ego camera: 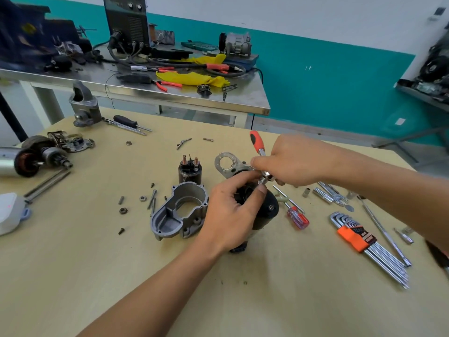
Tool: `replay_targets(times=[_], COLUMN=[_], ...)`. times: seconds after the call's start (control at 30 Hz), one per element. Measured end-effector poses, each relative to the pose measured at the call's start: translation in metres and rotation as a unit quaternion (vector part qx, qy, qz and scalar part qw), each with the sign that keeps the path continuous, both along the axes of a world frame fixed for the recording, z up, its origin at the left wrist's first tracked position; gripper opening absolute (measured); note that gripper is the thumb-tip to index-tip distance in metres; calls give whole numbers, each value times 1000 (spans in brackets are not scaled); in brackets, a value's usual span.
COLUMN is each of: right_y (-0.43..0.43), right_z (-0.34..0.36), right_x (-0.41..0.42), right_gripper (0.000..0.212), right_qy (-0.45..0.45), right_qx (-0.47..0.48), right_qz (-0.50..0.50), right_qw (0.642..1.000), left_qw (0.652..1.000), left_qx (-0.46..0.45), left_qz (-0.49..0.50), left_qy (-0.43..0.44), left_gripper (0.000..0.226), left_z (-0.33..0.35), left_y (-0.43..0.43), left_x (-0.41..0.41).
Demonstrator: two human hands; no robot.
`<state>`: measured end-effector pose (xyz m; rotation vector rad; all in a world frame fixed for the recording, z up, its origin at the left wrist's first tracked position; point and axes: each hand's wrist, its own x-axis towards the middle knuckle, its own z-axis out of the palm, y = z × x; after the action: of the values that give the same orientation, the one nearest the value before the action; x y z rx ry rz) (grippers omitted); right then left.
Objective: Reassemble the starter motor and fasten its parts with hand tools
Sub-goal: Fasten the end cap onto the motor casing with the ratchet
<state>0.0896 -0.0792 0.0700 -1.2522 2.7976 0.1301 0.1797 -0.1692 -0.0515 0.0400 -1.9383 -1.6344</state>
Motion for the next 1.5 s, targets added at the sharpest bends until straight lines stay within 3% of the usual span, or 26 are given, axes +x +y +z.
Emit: replay_targets(times=[0.2, 0.33, 0.47, 0.6, 0.77, 0.9, 0.97, 1.07, 1.17, 1.27, 1.33, 1.37, 1.43, 1.5], right_y=[16, 36, 46, 45, 37, 34, 30, 24, 21, 19, 19, 19, 18, 19], right_z=[2, 7, 13, 11, 3, 14, 23, 27, 25, 21, 16, 14, 15, 21], right_x=[-7, -16, -20, -16, -3, 2, 1, -4, -5, -9, -10, -10, -6, -3], right_gripper=[69, 48, 42, 24, 44, 36, 26, 27, 16, 48, 54, 52, 38, 17], right_qy=[-87, -1, -41, -37, -67, 19, 85, 160, 69, -25, -74, -68, 31, 151], right_qx=[-75, -132, -64, -58, -71, 13, 100, 183, 146, 90, 39, 32, 101, 185], right_qz=[-5, 118, 221, 195, 114, 170, 232, 309, 272, 167, 111, 110, 177, 274], right_qw=[993, 984, 972, 978, 989, 985, 964, 920, 949, 981, 990, 991, 978, 932], left_qw=[999, 997, 996, 997, 998, 998, 998, 995, 993, 996, 997, 996, 995, 994], left_qx=[8, -9, -18, 1, -6, -2, -14, -42, -62, -34, -23, -20, -9, -13], left_qz=[-49, -72, -85, -74, -58, -56, -64, -88, -98, -83, -79, -83, -97, -108], left_qy=[20, 15, 15, 5, 12, -3, -9, -7, -3, -10, -7, -10, -21, -22], left_gripper=[23, 21, 24, 24, 20, 11, 11, 19, 20, 15, 17, 18, 16, 18], left_z=[0, 0, -1, 0, 2, 3, 5, 5, 3, 3, 4, 4, 5, 5], left_y=[-6, -12, -15, -13, -9, -10, -12, -17, -20, -19, -19, -19, -19, -20], left_x=[-3, -6, -5, -5, -4, -6, -7, -7, -7, -10, -12, -12, -13, -13])
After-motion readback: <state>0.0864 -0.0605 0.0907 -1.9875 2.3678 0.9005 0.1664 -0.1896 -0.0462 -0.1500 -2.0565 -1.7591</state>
